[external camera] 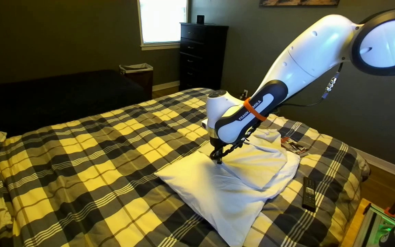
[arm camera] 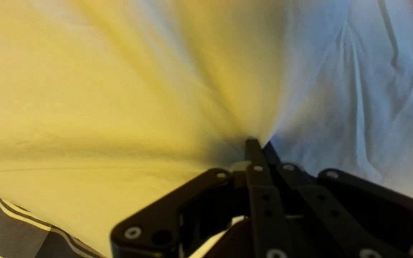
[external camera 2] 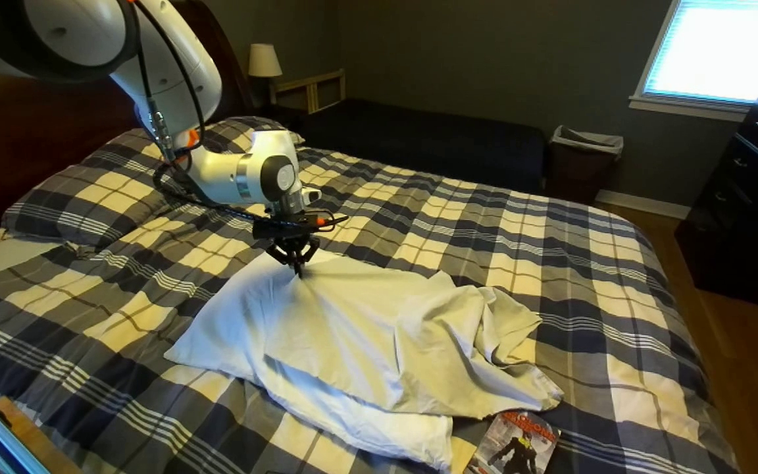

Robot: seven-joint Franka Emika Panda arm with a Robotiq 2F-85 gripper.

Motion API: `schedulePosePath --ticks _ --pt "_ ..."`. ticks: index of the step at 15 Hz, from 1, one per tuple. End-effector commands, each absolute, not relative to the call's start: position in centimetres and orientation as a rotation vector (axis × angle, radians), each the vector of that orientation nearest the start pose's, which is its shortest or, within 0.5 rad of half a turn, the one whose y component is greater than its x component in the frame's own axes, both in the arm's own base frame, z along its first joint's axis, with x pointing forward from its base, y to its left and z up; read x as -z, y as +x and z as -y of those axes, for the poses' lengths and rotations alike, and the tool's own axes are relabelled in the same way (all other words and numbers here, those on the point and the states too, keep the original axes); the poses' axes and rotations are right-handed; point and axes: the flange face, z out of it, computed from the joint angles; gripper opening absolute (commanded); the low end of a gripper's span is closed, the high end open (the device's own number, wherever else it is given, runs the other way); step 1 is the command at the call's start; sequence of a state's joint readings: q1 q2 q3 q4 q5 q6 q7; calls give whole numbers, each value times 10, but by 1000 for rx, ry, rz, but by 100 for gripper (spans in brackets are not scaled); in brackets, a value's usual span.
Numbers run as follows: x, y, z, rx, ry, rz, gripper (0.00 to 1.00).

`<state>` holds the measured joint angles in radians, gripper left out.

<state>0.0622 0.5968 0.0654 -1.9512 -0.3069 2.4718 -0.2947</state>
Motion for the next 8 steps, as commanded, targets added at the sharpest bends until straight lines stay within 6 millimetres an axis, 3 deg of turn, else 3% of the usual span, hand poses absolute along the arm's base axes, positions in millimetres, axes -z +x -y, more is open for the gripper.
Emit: schedulePosePath --ticks 1,8 --pt "-168 585 -109 -143 -3109 1104 0" --pt "-170 568 -154 -122 -3109 1113 0"
